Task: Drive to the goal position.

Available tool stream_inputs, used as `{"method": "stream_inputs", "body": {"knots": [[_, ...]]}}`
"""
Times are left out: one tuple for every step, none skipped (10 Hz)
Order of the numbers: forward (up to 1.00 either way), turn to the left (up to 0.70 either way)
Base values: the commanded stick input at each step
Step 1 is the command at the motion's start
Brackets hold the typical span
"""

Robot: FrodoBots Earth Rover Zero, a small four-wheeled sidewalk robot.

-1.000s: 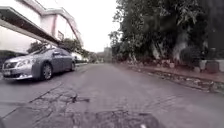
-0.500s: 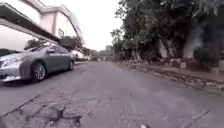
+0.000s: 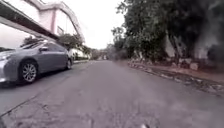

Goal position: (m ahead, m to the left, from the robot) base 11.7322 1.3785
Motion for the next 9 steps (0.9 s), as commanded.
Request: {"method": "stream_inputs", "body": {"knots": [[1.00, 0.01], [1.00, 0.01], [1.00, 0.01], [1.00, 0.01], [1.00, 0.01], [1.00, 0.01], [1.00, 0.01], [1.00, 0.01], [1.00, 0.01]]}}
